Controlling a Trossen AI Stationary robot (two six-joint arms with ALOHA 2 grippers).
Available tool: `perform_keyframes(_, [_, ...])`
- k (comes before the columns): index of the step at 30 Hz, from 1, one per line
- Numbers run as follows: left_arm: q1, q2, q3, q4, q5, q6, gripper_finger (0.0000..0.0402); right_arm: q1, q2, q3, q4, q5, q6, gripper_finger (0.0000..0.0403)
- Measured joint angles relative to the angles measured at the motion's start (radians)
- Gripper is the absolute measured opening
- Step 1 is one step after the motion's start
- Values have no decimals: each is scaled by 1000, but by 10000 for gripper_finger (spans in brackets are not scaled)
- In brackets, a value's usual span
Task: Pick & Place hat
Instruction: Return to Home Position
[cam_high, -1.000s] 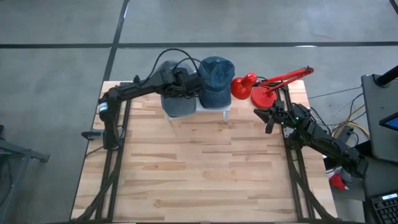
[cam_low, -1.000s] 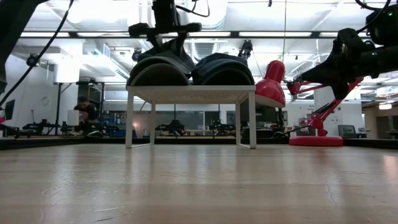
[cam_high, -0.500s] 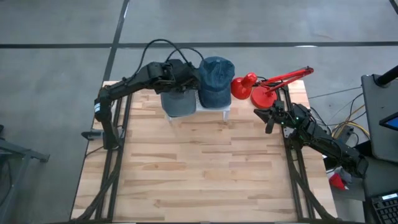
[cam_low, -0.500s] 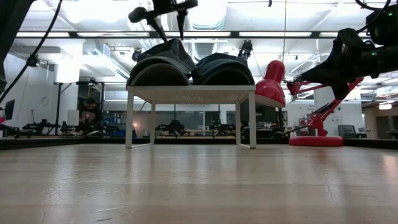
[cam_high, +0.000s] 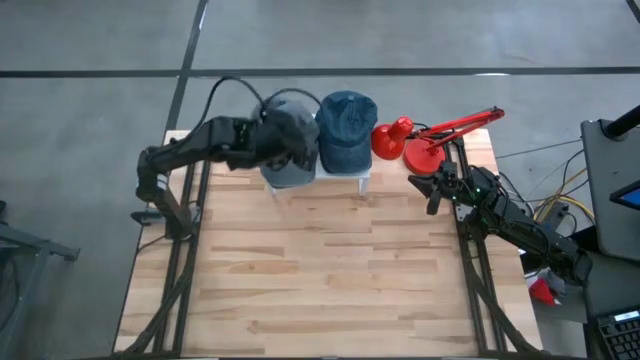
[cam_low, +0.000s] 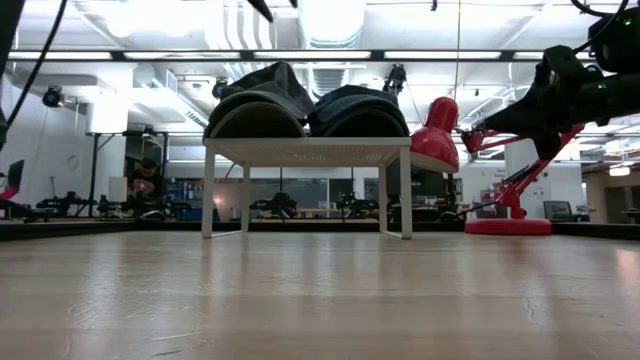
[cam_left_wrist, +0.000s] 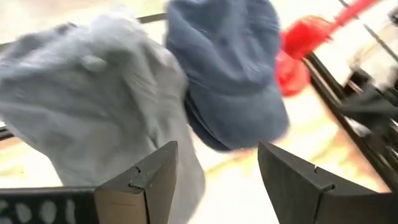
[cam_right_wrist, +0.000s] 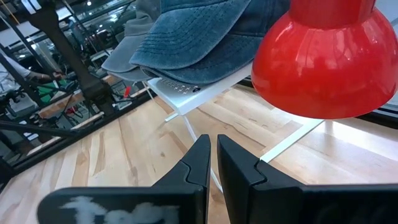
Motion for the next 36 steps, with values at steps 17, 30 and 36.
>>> perform_keyframes(17, [-387, -9, -32, -19, -113, -69, 222, 0, 0, 0, 0, 0, 0, 27])
perform_keyframes(30, [-469, -126, -216, -12, -274, -57, 222, 0, 0, 0, 3, 0, -2, 27])
perform_keyframes(36, [-471, -326, -464, 153, -296, 33, 222, 0, 0, 0, 3, 1, -6, 27])
